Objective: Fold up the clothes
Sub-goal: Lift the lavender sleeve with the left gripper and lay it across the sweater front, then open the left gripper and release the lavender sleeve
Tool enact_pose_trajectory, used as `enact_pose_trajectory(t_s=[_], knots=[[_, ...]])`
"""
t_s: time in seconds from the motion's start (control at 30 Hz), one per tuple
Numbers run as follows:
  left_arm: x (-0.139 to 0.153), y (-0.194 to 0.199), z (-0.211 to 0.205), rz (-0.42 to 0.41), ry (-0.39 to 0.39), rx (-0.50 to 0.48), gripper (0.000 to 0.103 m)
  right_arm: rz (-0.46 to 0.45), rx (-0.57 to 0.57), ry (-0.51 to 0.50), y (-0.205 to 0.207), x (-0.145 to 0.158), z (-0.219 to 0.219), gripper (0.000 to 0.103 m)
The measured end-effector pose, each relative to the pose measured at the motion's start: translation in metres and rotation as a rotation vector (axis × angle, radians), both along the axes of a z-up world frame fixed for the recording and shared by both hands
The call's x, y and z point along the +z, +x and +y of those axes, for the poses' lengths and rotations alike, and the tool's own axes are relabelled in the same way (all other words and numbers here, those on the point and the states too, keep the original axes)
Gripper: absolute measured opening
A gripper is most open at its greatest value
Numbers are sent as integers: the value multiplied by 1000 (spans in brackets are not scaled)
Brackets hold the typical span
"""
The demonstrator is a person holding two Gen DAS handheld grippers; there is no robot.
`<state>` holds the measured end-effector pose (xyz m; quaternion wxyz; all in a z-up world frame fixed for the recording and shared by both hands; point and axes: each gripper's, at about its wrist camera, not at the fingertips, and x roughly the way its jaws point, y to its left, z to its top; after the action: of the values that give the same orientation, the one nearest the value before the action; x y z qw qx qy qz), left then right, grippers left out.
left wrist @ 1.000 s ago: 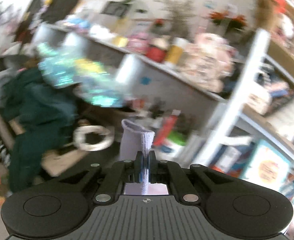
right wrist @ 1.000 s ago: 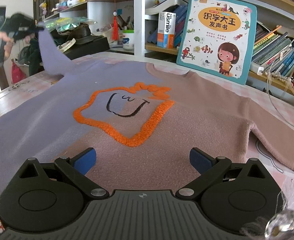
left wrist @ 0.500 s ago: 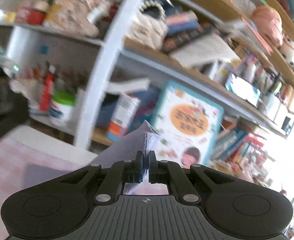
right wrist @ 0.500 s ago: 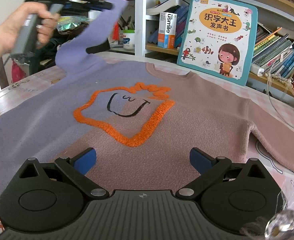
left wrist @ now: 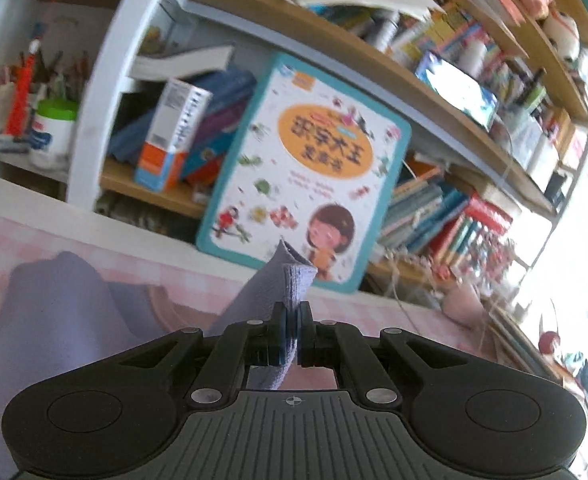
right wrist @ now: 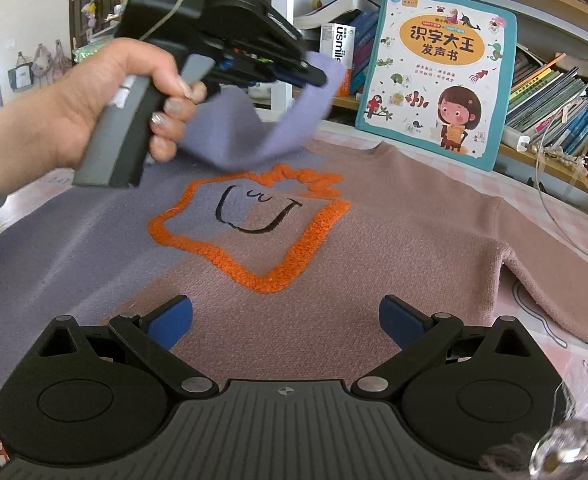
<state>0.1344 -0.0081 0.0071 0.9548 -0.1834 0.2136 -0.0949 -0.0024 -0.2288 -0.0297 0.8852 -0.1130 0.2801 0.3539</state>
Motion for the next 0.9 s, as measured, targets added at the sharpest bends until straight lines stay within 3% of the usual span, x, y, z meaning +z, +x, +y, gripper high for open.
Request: enact_pose_trajectory(t_s=[0.1,0.2,0.23,0.27,0.3,0.5,0.63,0.77,0.9], knots=[[-5,3,-12,22,26,-26,7,0,0,0,0,0,0,100],[-12,9,-21,75,9,-85,20,2,0,1,0,0,1,100],[-12,9,-21,92,9,-92,37,4,0,1,1,0,1,100],[-13,9,-22,109,10,-99,62,5,0,2,1,0,1,100],[-13,9,-23,123,11,-104,71,7,0,3,1,0,1,100],[5,-33,12,80,11,-104,73,6,-3,0,0,0,4,100],[8,-80,48,84,122,-32,73,6,-4,-5,0,0,4,100],[-2,-133,76,115,313,67,73,4,-10,-13,0,0,5,100],[-9,-167,91,131,404,100,73,-1,-36,-11,-1,0,4,100]])
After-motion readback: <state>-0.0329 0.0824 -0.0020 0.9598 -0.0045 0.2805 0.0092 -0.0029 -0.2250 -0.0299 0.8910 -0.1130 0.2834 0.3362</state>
